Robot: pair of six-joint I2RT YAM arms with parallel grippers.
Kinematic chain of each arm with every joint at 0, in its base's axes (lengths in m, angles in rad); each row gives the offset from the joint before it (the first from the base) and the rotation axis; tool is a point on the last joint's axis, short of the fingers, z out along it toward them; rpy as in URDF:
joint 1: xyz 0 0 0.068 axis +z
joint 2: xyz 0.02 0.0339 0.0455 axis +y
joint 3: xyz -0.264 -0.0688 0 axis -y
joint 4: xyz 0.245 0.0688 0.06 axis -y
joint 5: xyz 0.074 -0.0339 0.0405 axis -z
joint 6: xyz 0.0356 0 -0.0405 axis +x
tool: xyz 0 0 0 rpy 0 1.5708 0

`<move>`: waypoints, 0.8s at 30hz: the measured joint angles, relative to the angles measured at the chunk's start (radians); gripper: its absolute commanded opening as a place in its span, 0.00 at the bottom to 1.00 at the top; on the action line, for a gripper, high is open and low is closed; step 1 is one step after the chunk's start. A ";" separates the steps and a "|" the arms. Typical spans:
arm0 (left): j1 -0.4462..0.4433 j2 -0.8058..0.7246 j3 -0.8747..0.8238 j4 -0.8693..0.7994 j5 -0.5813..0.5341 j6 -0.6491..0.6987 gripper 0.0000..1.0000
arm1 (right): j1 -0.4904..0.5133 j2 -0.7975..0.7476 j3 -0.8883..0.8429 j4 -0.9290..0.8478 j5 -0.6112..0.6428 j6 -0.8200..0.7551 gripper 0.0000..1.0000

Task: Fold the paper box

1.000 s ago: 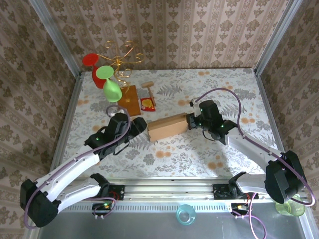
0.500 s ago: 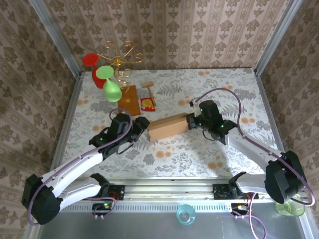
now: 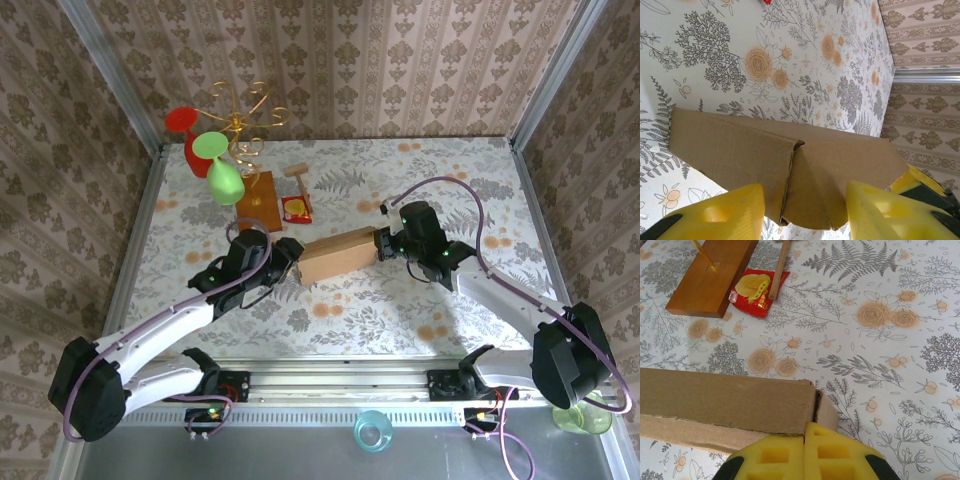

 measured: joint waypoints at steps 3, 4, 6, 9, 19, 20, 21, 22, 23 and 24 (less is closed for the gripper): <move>0.000 0.000 -0.010 0.015 0.000 -0.004 0.40 | 0.000 0.000 0.000 0.000 0.000 -0.007 0.00; 0.001 0.000 -0.013 0.019 0.000 -0.005 0.39 | 0.000 0.000 0.000 -0.001 0.000 -0.008 0.00; 0.005 0.000 -0.017 0.025 0.000 -0.006 0.38 | 0.000 0.000 0.000 -0.001 -0.002 -0.008 0.00; 0.007 0.002 -0.021 0.031 0.000 -0.008 0.35 | 0.000 0.000 0.000 -0.004 -0.004 -0.008 0.01; 0.013 0.006 -0.032 0.045 0.000 -0.008 0.25 | 0.000 -0.019 0.001 -0.060 -0.008 0.002 0.19; 0.013 0.006 -0.035 0.049 -0.001 -0.008 0.25 | 0.000 -0.020 0.002 -0.067 -0.008 0.005 0.21; 0.013 0.006 -0.036 0.051 -0.001 -0.008 0.24 | 0.000 -0.021 0.003 -0.071 -0.008 0.009 0.22; 0.013 0.006 -0.037 0.053 -0.002 -0.008 0.24 | -0.001 -0.022 0.004 -0.078 -0.007 0.014 0.24; 0.013 0.006 -0.038 0.055 -0.003 -0.008 0.24 | -0.001 -0.023 0.007 -0.086 -0.008 0.019 0.26; 0.013 0.006 -0.039 0.056 -0.005 -0.008 0.22 | -0.001 -0.024 0.009 -0.094 -0.008 0.022 0.28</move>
